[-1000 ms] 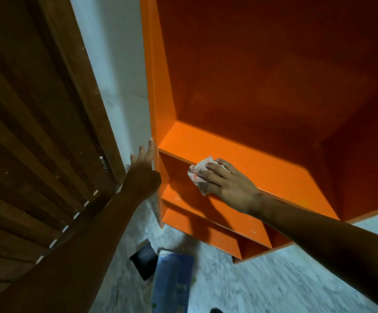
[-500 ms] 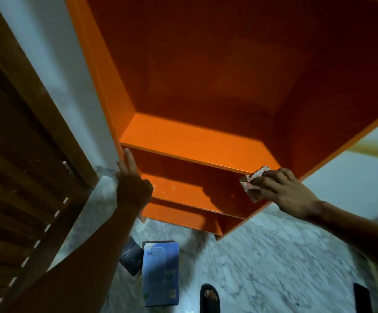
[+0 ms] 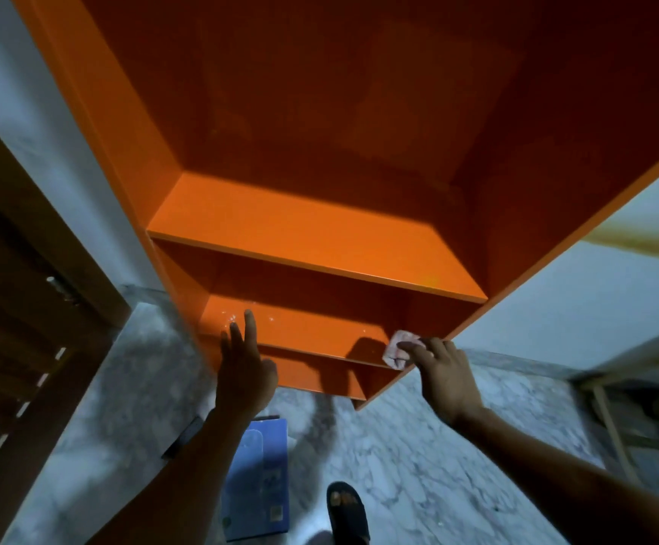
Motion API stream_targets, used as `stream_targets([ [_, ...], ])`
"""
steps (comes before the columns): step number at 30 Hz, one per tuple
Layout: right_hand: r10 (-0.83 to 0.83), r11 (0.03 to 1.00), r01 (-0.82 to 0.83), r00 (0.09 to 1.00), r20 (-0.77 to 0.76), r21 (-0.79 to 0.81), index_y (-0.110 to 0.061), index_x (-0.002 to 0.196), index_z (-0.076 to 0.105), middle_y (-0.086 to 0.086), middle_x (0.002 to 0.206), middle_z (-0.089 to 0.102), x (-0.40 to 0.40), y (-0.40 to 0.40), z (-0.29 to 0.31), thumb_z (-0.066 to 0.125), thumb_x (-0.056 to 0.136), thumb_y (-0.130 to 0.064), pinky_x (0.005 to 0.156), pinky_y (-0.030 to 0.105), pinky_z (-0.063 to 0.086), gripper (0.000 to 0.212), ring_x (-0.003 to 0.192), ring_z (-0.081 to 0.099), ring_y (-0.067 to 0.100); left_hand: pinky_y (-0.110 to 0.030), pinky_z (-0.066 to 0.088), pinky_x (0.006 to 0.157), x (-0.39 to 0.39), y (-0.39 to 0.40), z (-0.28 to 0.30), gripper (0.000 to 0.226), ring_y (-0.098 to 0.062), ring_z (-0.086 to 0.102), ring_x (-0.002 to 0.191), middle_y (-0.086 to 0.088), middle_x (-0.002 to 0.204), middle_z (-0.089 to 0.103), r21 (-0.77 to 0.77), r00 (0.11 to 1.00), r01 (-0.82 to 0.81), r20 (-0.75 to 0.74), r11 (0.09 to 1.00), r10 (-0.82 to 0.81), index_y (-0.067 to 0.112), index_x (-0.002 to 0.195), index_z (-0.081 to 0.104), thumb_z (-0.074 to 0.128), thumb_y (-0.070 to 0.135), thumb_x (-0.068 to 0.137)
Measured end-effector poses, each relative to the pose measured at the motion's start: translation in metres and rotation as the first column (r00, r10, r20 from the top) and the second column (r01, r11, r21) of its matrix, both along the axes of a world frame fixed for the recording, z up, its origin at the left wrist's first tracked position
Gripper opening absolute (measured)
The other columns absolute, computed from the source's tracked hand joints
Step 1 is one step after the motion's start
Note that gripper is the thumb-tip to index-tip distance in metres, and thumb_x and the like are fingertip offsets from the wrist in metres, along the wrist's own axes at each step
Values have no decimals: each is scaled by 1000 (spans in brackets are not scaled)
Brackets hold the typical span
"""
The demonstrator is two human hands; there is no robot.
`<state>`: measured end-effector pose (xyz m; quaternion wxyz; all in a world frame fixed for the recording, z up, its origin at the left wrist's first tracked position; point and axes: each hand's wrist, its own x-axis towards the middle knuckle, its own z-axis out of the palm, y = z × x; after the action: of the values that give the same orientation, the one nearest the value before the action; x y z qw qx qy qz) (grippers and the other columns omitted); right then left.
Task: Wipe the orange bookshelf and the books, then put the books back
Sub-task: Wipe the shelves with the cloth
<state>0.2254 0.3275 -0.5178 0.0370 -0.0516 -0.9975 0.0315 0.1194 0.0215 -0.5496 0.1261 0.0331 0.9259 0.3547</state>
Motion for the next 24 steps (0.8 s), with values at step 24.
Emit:
stream_targets([
  [24,529,718,-610,791,-305,-335,-21,125,67,9,129,59,-105,-98,-220,49,87,-2,89,41,35,46,115,48,27,-57,-4,121,-76,1,-228,67,-23,-8,154,-5,168,1,-52,820,-244,-545,968,177,31,159,5,28,56,101],
])
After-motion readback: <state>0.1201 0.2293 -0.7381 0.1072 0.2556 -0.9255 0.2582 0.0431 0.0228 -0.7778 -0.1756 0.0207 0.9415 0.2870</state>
